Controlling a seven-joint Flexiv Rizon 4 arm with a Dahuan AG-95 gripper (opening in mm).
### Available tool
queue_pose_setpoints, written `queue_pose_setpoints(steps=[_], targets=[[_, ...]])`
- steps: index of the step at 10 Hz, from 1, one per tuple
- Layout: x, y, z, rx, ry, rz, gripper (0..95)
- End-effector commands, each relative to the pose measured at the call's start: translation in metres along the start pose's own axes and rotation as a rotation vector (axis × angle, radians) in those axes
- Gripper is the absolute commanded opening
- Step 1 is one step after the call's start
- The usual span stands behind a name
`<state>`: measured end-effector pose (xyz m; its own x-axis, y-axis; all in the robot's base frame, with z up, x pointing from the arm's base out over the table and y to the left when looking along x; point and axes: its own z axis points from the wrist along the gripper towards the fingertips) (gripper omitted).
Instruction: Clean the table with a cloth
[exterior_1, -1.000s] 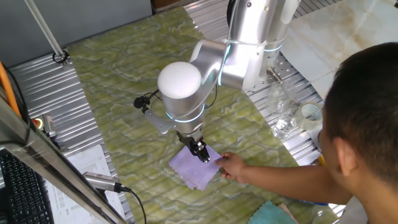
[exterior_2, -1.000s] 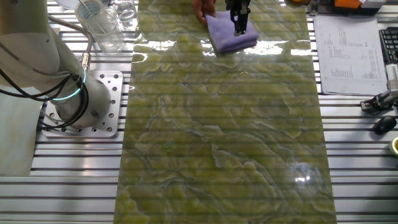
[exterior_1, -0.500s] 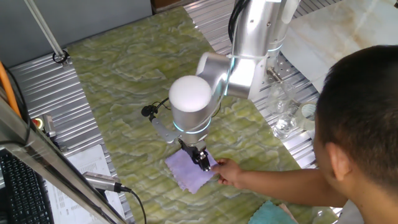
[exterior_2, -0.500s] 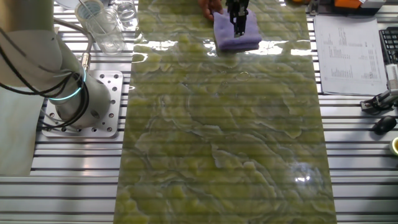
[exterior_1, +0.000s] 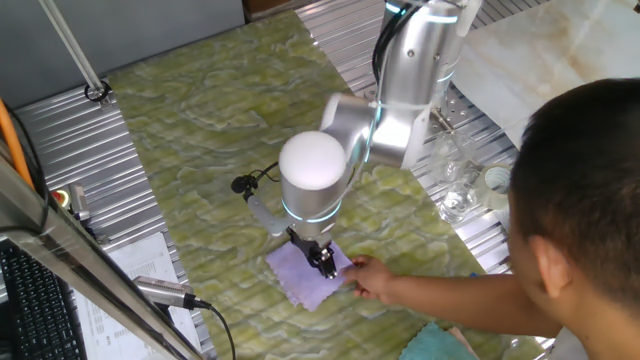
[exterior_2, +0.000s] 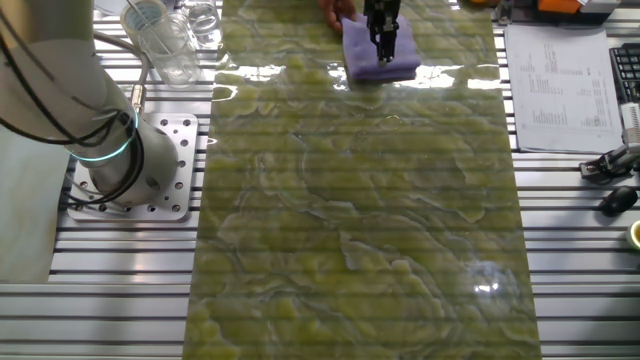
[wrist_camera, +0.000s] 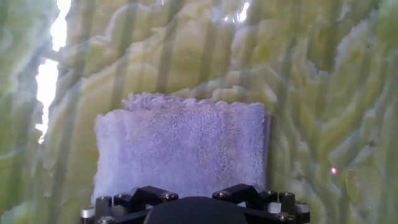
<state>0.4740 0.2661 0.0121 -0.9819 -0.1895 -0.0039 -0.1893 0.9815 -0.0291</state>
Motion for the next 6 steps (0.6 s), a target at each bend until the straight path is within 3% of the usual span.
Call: queue_pose_setpoints(steps=[1, 2, 4, 6], targets=[[0.0011, -0.001, 0.0083, 0.03, 0.004, -0.01, 95.0], [0.002, -0.0012, 0.0118, 0.037, 0.004, -0.014, 76.0], [0.0032, -0.0027, 0.0138, 0.035, 0.004, -0.014, 76.0], [0.0021, -0.0032, 0.0063, 0.011, 0.014, 0.011, 38.0]])
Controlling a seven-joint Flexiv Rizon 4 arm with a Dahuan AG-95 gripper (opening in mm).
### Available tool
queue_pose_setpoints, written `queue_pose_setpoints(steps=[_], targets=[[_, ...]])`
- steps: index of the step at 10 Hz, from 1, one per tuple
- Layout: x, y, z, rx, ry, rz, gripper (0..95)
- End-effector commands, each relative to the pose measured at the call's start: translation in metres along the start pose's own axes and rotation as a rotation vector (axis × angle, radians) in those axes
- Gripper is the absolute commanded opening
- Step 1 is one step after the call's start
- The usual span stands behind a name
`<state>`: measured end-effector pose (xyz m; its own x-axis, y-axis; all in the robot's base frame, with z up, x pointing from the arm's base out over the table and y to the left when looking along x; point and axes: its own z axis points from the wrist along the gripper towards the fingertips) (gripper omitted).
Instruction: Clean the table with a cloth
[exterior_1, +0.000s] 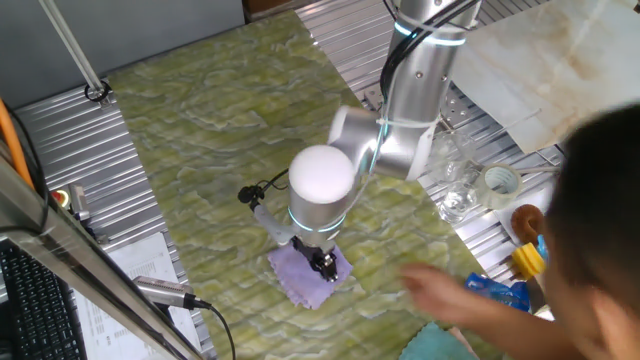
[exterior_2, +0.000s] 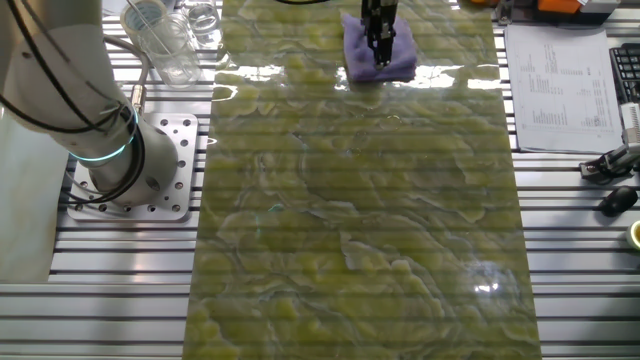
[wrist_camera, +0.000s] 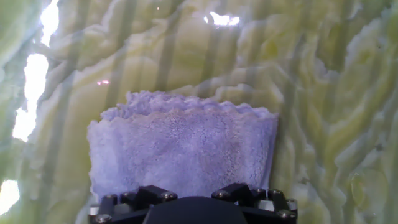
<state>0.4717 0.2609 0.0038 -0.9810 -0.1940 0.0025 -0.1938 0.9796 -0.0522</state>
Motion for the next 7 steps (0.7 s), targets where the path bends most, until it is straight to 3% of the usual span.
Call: queue_pose_setpoints(steps=[1, 4, 7], targets=[[-0.0012, 0.0011, -0.0031, -0.006, 0.009, 0.019, 0.0], [0.0007, 0.0007, -0.0009, 0.002, 0.01, 0.007, 0.0], [0.0001, 0.0, -0.0082, -0.027, 0.014, 0.007, 0.0]])
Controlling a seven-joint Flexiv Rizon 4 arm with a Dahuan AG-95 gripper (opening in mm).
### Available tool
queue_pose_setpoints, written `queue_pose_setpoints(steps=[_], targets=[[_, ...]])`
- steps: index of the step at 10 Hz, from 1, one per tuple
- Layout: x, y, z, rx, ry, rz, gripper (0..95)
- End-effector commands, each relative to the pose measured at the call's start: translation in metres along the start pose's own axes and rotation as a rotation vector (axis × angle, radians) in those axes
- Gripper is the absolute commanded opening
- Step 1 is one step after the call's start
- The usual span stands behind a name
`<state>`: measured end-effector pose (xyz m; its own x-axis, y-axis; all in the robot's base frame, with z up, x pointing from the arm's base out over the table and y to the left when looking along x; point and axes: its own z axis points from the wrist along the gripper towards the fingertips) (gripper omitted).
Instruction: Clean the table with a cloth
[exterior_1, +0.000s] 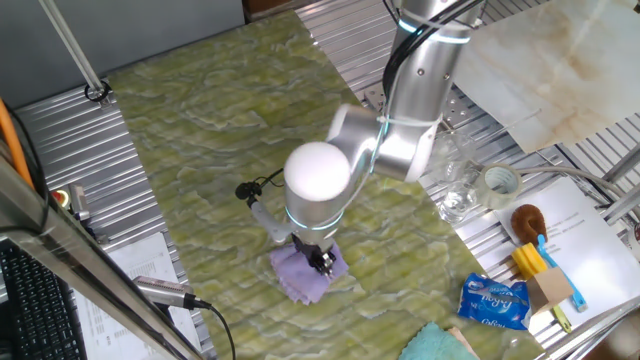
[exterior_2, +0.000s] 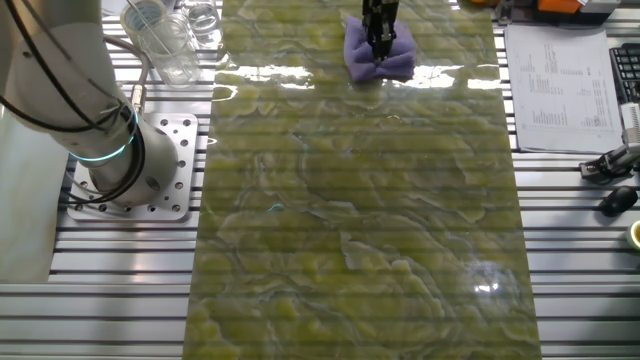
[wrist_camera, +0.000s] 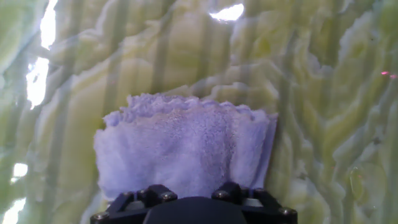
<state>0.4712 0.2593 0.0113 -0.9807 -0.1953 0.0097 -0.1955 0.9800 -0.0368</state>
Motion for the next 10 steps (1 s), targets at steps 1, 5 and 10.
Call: queue_pose_setpoints(steps=[1, 5, 10], targets=[[-0.001, 0.002, -0.002, 0.002, 0.015, -0.001, 0.0], [0.009, -0.002, -0.007, 0.012, 0.017, -0.038, 0.0], [0.022, -0.005, -0.014, 0.014, 0.027, -0.112, 0.0]])
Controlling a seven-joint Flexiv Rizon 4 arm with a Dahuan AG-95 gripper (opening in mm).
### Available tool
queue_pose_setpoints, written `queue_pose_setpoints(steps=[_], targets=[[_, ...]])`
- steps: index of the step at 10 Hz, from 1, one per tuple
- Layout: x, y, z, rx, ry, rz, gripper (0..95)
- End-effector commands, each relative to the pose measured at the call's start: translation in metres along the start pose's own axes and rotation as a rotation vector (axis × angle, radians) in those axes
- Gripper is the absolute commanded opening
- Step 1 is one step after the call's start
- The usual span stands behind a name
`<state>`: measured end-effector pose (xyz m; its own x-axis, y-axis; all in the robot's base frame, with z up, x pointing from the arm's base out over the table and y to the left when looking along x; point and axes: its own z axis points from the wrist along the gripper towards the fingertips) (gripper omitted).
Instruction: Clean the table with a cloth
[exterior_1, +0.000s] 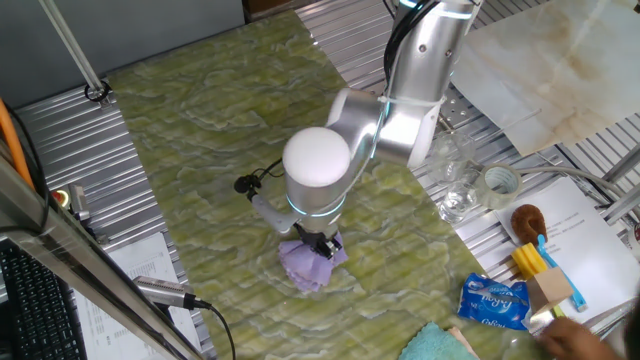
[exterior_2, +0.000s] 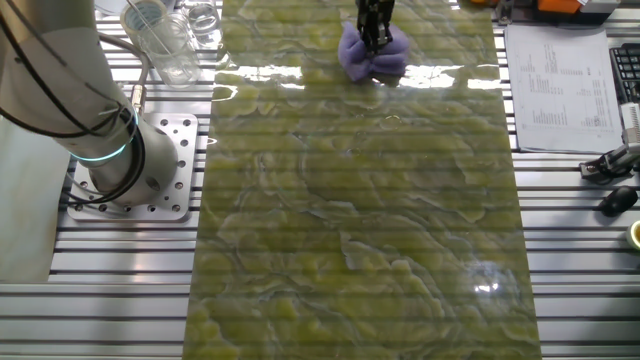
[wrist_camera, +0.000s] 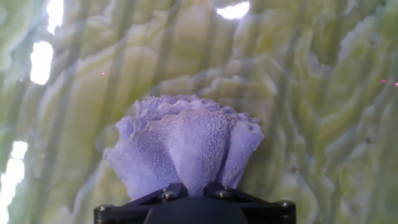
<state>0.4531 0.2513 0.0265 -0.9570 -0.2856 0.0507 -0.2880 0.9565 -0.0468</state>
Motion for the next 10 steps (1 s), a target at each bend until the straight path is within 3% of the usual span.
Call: queue_pose_setpoints(steps=[1, 5, 10], targets=[[0.005, -0.001, 0.001, 0.004, -0.011, -0.019, 0.0], [0.02, -0.017, 0.003, 0.004, -0.026, -0.056, 0.0], [0.027, -0.046, -0.003, 0.006, -0.025, -0.094, 0.0]])
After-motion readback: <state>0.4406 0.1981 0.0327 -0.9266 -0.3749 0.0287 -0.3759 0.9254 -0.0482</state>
